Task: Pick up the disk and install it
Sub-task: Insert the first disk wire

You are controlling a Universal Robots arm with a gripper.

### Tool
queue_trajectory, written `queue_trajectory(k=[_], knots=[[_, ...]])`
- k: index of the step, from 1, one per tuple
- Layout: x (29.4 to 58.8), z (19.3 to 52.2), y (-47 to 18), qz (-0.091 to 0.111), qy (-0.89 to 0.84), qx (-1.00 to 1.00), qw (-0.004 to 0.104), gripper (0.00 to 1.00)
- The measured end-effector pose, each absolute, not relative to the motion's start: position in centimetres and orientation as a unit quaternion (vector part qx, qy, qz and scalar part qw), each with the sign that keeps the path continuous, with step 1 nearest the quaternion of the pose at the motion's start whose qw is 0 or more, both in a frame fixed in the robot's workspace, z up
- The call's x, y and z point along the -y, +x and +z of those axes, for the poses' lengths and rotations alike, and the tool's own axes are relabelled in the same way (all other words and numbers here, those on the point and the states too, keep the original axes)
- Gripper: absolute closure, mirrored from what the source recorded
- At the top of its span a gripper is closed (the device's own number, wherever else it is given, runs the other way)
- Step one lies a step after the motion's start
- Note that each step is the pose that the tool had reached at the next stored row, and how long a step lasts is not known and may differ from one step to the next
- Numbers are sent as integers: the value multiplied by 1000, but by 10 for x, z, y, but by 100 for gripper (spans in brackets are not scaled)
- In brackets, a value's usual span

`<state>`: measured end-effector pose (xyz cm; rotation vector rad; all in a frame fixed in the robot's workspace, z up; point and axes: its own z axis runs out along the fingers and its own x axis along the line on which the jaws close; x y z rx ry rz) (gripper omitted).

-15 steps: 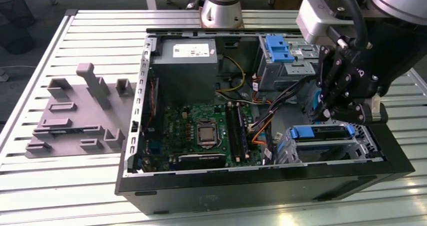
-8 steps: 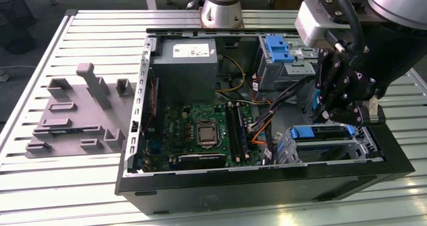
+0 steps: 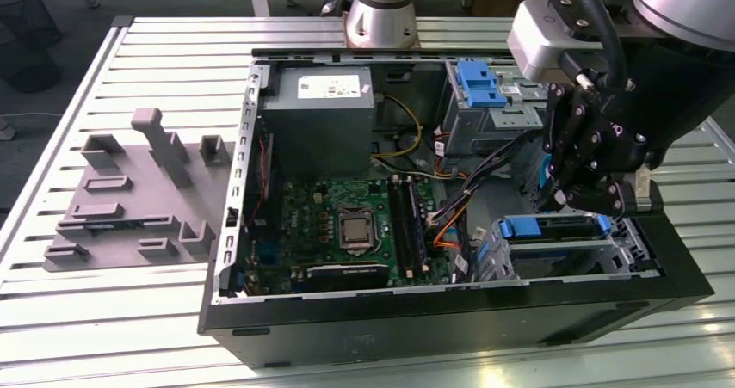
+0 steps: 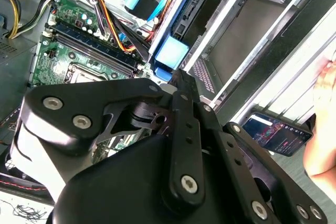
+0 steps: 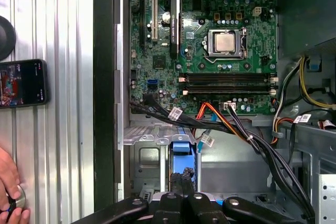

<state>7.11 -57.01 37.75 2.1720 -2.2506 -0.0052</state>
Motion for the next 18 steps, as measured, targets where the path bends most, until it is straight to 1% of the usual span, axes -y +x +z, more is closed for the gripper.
queue_trajectory(k=[10, 18], knots=[[565, 377, 95, -2, 694, 720, 7, 89], [563, 376, 102, -2, 694, 720, 7, 89]])
